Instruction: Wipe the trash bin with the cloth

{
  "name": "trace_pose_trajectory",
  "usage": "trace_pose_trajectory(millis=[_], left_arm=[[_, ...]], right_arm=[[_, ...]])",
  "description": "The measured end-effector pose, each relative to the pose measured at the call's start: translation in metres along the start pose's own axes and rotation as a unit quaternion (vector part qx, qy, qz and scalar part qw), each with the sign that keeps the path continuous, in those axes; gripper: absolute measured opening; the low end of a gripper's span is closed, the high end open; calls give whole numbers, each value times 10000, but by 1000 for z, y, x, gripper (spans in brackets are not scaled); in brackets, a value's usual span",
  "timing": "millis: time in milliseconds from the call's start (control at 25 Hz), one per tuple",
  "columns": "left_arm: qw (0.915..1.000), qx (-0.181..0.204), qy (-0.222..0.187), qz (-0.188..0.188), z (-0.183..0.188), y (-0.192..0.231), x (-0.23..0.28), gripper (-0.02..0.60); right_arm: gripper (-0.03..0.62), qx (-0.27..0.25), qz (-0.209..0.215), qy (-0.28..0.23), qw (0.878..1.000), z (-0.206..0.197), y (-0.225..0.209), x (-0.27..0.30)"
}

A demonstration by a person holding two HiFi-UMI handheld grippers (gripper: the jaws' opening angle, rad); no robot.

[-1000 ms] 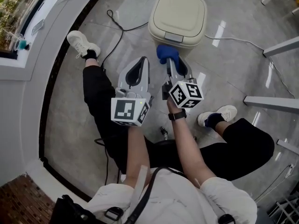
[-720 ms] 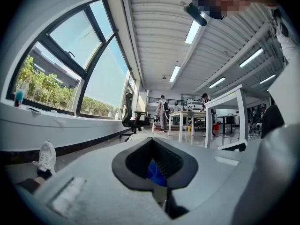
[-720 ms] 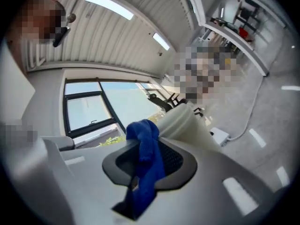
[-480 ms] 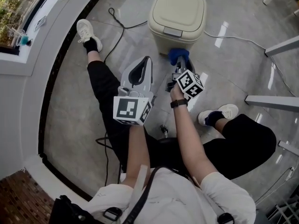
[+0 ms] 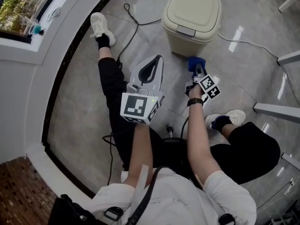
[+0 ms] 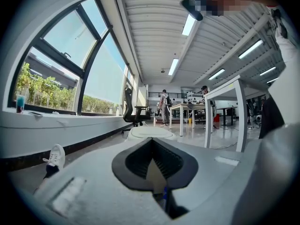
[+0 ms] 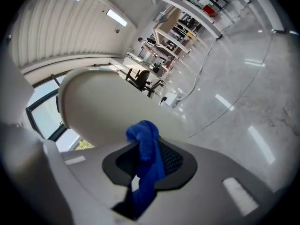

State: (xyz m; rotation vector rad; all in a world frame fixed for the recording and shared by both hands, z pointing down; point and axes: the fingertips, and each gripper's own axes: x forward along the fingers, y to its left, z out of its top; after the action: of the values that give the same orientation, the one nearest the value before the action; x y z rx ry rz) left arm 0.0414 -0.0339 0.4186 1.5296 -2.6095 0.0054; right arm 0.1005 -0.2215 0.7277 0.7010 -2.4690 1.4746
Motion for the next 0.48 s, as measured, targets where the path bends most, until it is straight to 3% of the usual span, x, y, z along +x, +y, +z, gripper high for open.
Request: trace_pose_trajectory(millis=[120, 200, 280, 400, 480], left_arm=[[9997, -157, -74, 152, 3, 4, -1, -3], [9996, -151, -128, 182, 7, -1, 5, -4], [9998, -79, -158, 118, 11, -13, 12, -3], [9996, -27, -267, 65, 21, -25, 22, -3], [9995, -9, -304, 7, 26, -29, 28, -3]], right_arm=[[66, 203, 328, 292, 9988, 24, 36, -34], [66, 585, 958, 158, 9936, 49, 85, -55], [64, 688, 1831, -33, 9807, 73, 142, -79], [64, 179, 3034, -75, 9527, 95, 226, -110], [64, -143, 3403, -234, 9399, 107, 258, -118]])
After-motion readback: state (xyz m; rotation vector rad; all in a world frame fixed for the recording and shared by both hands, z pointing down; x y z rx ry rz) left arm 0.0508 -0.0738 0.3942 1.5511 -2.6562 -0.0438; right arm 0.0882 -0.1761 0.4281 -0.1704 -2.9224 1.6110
